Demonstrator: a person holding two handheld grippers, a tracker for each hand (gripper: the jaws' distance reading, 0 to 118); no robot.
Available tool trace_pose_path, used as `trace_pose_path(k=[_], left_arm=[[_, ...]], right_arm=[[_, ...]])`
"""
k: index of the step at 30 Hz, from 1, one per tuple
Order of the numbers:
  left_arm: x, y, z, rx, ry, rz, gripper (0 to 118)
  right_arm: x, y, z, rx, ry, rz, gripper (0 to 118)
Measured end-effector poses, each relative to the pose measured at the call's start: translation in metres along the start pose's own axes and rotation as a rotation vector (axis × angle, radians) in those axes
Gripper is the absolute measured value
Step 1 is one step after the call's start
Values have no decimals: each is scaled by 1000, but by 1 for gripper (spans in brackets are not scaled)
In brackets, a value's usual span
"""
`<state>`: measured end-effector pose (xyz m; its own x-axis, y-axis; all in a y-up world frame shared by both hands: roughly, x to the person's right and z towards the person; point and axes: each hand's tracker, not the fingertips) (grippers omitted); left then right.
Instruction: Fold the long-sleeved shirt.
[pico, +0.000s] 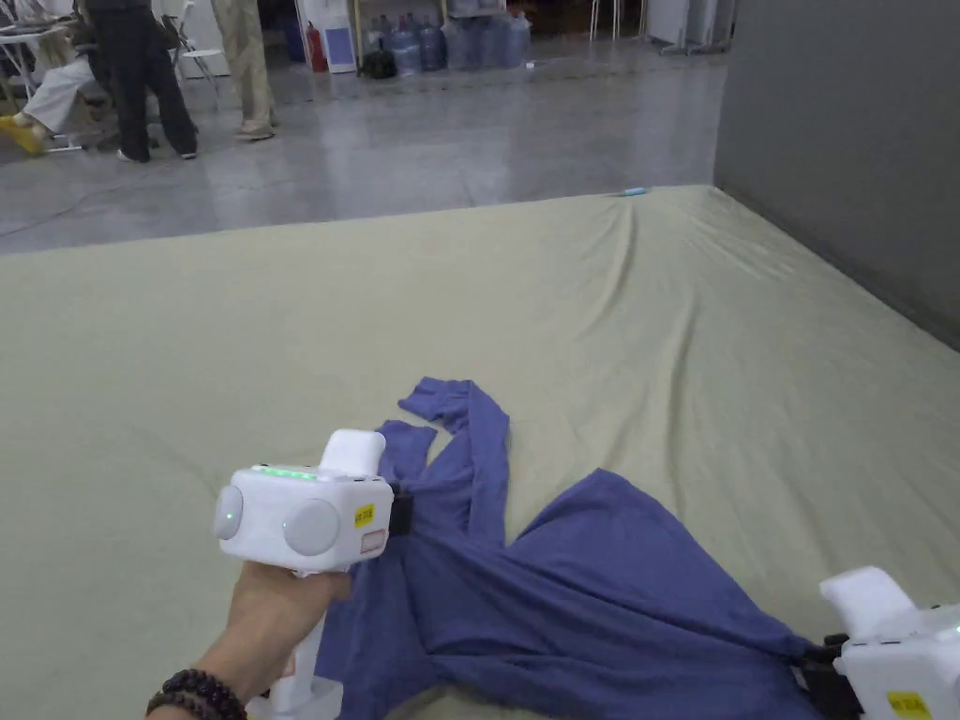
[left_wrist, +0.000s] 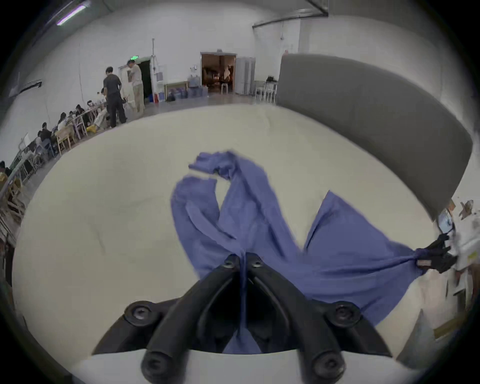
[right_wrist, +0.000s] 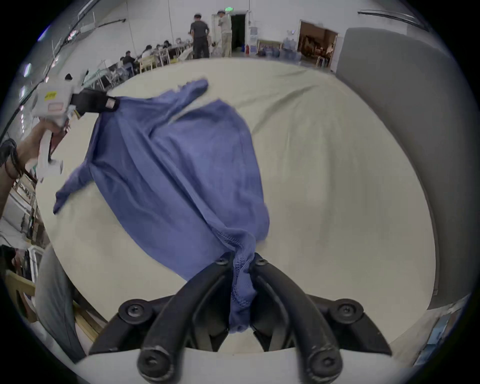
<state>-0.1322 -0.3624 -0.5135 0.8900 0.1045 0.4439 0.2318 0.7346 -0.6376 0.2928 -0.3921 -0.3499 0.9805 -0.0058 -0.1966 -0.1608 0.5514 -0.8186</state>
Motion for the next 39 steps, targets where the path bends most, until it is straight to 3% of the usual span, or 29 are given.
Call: trace_pose_path(k=[11, 18, 25, 30, 35, 39], left_arm=[[-22, 73, 205, 433, 76, 21, 0], [-48, 168, 269, 580, 180, 3, 0], [-74, 265, 270, 604, 292, -15, 0], [-74, 298, 260, 624, 303, 10, 0], [-70, 280, 215, 576, 293, -12, 0], [-77, 239, 151, 469, 293, -26, 0]], right_arm=[[-23, 167, 118, 418, -21, 68, 6], [-42, 314, 183, 553, -24, 93, 6], [-49, 430, 225, 619, -55, 89, 6], [-41, 465, 227, 624, -77, 25, 6], [-26, 452, 170, 555, -106, -19, 6], [-9, 420, 95, 464, -72, -78, 6]])
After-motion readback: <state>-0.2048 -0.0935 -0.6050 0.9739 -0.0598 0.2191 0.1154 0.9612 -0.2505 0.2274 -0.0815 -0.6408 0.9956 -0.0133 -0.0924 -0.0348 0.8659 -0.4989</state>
